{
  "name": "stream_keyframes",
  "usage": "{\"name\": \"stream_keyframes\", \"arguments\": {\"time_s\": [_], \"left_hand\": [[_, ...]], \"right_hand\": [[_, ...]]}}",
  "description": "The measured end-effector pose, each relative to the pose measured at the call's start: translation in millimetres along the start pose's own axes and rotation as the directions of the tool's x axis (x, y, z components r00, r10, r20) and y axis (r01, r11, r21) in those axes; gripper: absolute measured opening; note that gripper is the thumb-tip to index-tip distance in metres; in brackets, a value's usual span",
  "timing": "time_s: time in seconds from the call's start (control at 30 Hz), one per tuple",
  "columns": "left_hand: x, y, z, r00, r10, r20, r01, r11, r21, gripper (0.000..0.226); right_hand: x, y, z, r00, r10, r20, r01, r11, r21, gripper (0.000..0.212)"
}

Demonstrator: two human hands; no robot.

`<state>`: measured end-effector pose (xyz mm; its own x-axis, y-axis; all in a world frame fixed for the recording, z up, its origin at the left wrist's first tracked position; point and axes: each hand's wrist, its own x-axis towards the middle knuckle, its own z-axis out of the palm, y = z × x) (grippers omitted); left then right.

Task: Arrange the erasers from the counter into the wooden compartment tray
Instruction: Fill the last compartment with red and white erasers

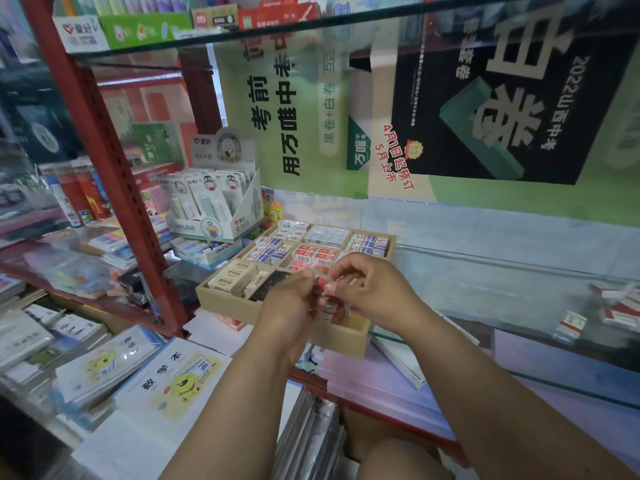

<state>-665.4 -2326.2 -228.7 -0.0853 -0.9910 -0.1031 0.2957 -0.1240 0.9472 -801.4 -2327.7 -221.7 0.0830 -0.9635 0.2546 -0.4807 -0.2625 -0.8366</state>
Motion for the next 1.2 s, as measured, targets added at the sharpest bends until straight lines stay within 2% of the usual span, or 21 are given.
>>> {"name": "stream_keyframes", "arguments": {"time_s": [0.1,0.17,0.2,0.3,0.37,0.47,0.53,0.57,0.67,0.77,0.87,1.0,1.1,1.17,1.2], "left_hand": [[-1.9,4.4,4.7,0.999,0.011,0.048,-0.013,0.998,0.053,0.034],[1.5,5.9,5.8,1.000,0.009,0.020,-0.011,0.992,0.125,0.027],[5.3,4.6,3.9,1.000,0.021,-0.019,-0.017,0.977,0.213,0.025],[8.8,-0.2,-3.4,0.990,0.118,-0.080,-0.054,0.827,0.560,0.028],[6.9,-0.6,-6.0,0.990,0.130,-0.057,-0.060,0.752,0.656,0.041],[7.9,1.2,-8.3,0.997,-0.021,-0.073,0.066,0.711,0.700,0.073],[10.4,-1.6,-11.2,0.996,-0.081,-0.043,0.087,0.699,0.710,0.081],[10.8,-3.5,-12.9,0.996,-0.092,-0.021,0.080,0.708,0.702,0.082],[9.1,-6.3,-15.2,0.995,-0.104,0.009,0.066,0.695,0.716,0.079],[4.5,-6.5,-13.0,0.994,-0.102,0.040,0.037,0.656,0.754,0.078],[2.8,-8.4,-12.8,0.993,-0.100,0.068,0.015,0.658,0.753,0.079],[3.5,-9.0,-13.2,0.993,-0.085,0.079,-0.003,0.665,0.747,0.079],[3.8,-10.7,-14.9,0.993,-0.085,0.080,-0.003,0.667,0.745,0.078],[4.0,-10.7,-15.8,0.994,-0.084,0.071,0.005,0.677,0.736,0.077],[4.2,-10.5,-15.6,0.994,-0.085,0.065,0.011,0.680,0.733,0.076]], "right_hand": [[3.0,-1.0,-1.9,0.999,-0.009,-0.050,0.008,1.000,-0.017,0.012],[4.4,-0.5,-6.6,0.998,-0.005,-0.069,0.003,0.999,-0.036,0.014],[4.5,0.0,-9.7,0.997,-0.006,-0.077,0.002,0.999,-0.054,0.013],[5.2,-0.1,-20.1,0.996,0.041,-0.082,-0.055,0.983,-0.176,0.004],[6.6,0.1,-23.4,0.995,0.096,-0.035,-0.102,0.949,-0.299,0.006],[10.2,1.2,-21.1,0.979,0.199,0.042,-0.168,0.908,-0.384,0.010],[12.5,2.7,-18.7,0.969,0.238,0.066,-0.184,0.875,-0.448,0.016],[13.7,3.4,-17.9,0.966,0.249,0.070,-0.190,0.865,-0.465,0.017],[17.9,7.5,-15.0,0.962,0.265,0.070,-0.194,0.840,-0.507,0.003],[18.4,14.5,-8.3,0.959,0.270,0.087,-0.177,0.811,-0.557,0.012],[20.1,22.5,-5.2,0.964,0.256,0.070,-0.166,0.787,-0.595,0.010],[18.4,26.3,-5.8,0.977,0.206,0.049,-0.132,0.773,-0.621,0.035],[17.4,32.3,-6.7,0.980,0.196,0.019,-0.154,0.822,-0.549,0.025],[13.0,30.0,-7.6,0.973,0.227,0.035,-0.163,0.790,-0.592,0.045],[11.6,30.4,-8.1,0.969,0.243,0.052,-0.158,0.763,-0.626,0.048]]}}
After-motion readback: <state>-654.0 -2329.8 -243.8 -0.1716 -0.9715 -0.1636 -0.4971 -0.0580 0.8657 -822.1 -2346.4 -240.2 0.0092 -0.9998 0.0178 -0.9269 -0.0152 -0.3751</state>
